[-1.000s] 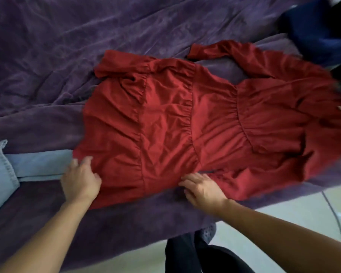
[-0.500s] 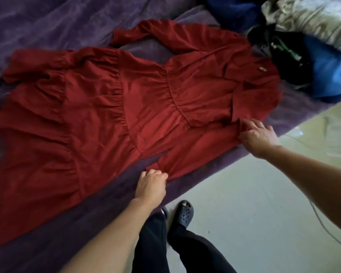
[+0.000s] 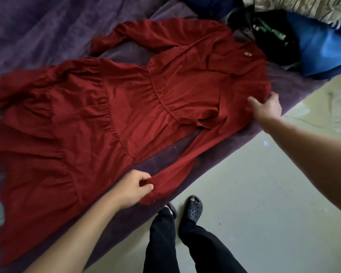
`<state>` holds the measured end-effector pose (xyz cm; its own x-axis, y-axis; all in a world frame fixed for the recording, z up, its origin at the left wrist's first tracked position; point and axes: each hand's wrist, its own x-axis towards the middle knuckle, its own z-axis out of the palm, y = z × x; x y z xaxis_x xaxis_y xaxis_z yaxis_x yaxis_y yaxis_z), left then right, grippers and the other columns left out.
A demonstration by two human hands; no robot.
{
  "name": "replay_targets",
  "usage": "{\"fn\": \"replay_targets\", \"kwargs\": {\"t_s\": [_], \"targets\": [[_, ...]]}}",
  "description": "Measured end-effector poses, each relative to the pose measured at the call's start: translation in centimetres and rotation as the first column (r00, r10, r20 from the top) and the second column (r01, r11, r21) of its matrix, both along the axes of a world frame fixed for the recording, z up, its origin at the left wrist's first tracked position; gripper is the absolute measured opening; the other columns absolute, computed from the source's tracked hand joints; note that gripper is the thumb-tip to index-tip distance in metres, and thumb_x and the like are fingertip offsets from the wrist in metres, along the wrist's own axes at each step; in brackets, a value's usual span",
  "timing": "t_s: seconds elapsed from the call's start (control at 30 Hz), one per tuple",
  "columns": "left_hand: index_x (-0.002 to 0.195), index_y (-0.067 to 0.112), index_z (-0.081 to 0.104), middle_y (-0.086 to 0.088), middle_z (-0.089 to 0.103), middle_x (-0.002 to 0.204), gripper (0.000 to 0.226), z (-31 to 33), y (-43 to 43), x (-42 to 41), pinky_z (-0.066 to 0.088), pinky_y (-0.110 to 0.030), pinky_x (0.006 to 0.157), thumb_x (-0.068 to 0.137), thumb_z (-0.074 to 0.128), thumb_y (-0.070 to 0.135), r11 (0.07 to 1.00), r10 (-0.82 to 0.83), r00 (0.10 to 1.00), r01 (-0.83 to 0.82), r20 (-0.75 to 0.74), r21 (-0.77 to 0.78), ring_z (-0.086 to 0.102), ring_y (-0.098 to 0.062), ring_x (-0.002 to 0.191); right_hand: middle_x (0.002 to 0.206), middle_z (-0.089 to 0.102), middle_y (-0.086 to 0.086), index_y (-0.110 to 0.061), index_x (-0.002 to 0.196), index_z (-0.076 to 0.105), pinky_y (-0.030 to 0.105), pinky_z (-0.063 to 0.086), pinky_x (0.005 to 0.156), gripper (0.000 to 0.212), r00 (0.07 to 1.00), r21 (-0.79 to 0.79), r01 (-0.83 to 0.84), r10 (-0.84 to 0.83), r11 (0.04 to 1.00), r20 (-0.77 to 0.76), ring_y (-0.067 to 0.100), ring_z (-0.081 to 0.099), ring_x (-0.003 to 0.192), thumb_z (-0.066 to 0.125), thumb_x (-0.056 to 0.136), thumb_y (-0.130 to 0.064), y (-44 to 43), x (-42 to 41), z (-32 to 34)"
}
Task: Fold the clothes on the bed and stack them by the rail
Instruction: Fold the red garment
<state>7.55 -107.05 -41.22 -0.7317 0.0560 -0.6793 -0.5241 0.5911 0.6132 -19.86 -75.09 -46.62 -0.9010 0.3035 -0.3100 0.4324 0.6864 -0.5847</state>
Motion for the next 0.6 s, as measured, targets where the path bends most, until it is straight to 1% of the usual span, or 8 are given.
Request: {"fn": "replay_targets", "kwargs": {"t_s": [0.07,0.13,0.2,0.23,0.37,0.4,0.47,0.6], "targets": [[0.081,0.011,0.069,0.005,0.065,0.08,0.005,-0.5,-1.6,0.1,0.048,-0.033,0.078,0.084,0.066,0.009,0.996,0.001,0.998,-0.006,-0.058,-0.084,0.061,-0.011,0.077,0.12,0.063,0.009,-0.006,0.128,0.047,0.036,0.049,0.095,0.074,0.968,-0.234,0.248,-0.248,0.94,0.033,0.024,0.061,0.111,0.077,0.072,-0.044,-2.0,-2.4,-0.4],[0.087,0.009,0.071,0.004,0.065,0.09,0.007,-0.9,-2.7,0.5,0.048,-0.033,0.084,0.081,0.068,0.01,0.987,-0.074,0.994,0.061,-0.085,-0.148,0.063,-0.015,0.089,0.087,0.068,0.002,-0.01,0.103,0.059,0.031,0.055,0.067,0.044,0.914,-0.416,0.402,-0.383,0.816,0.131,0.014,0.068,0.075,0.081,0.07,-0.029,-3.0,-4.1,-0.6],[0.088,0.012,0.071,0.004,0.067,0.092,0.009,-1.2,-2.5,1.0,0.047,-0.034,0.086,0.08,0.066,0.015,0.961,-0.213,0.974,0.195,-0.072,-0.195,0.062,-0.015,0.091,0.054,0.06,-0.001,-0.012,0.077,0.059,0.023,0.048,0.042,0.018,0.879,-0.444,0.477,-0.424,0.758,0.22,0.008,0.056,0.04,0.077,0.075,-0.013,-2.5,-4.3,-0.6],[0.087,0.013,0.069,0.003,0.068,0.09,0.01,-1.2,-2.0,1.3,0.047,-0.035,0.084,0.081,0.064,0.017,0.95,-0.259,0.964,0.244,-0.054,-0.197,0.062,-0.016,0.09,0.045,0.056,-0.002,-0.012,0.07,0.056,0.02,0.043,0.035,0.019,0.874,-0.402,0.485,-0.424,0.777,0.236,0.006,0.05,0.032,0.073,0.077,-0.009,-1.5,-4.1,-0.6],[0.085,0.011,0.06,-0.003,0.066,0.079,0.006,-1.2,0.7,1.3,0.049,-0.034,0.076,0.084,0.057,0.016,0.958,-0.269,0.963,0.266,-0.018,-0.104,0.06,-0.012,0.075,0.076,0.049,0.0,-0.016,0.103,0.053,0.023,0.047,0.036,0.007,0.854,-0.328,0.502,-0.402,0.8,0.329,0.008,0.05,0.057,0.051,0.096,-0.018,4.4,-2.5,-0.8],[0.083,0.012,0.059,-0.003,0.065,0.077,0.004,-1.2,0.9,0.8,0.049,-0.034,0.075,0.084,0.057,0.014,0.959,-0.271,0.962,0.269,-0.017,-0.093,0.057,-0.01,0.071,0.077,0.047,-0.001,-0.019,0.099,0.049,0.02,0.047,0.035,0.002,0.845,-0.335,0.521,-0.416,0.786,0.336,0.008,0.048,0.06,0.047,0.099,-0.019,5.1,-2.1,-0.5],[0.078,0.017,0.06,-0.002,0.066,0.074,0.01,-0.9,0.3,-0.6,0.046,-0.03,0.074,0.083,0.059,0.009,0.972,-0.226,0.974,0.226,-0.003,-0.062,0.055,-0.008,0.069,0.075,0.047,-0.001,-0.021,0.079,0.042,0.02,0.047,0.036,0.021,0.843,-0.292,0.53,-0.456,0.796,0.287,0.008,0.047,0.059,0.05,0.098,-0.021,5.4,-2.1,0.2],[0.085,0.021,0.064,0.0,0.062,0.079,0.027,-0.5,-5.1,-3.7,0.043,-0.016,0.069,0.08,0.067,-0.005,0.996,0.079,0.996,-0.08,-0.045,-0.035,0.054,-0.01,0.075,0.075,0.057,0.007,-0.018,0.067,0.047,0.027,0.046,0.048,0.026,0.901,-0.206,0.434,-0.417,0.877,0.12,0.015,0.053,0.052,0.064,0.086,-0.022,1.9,-4.6,2.8]]}}
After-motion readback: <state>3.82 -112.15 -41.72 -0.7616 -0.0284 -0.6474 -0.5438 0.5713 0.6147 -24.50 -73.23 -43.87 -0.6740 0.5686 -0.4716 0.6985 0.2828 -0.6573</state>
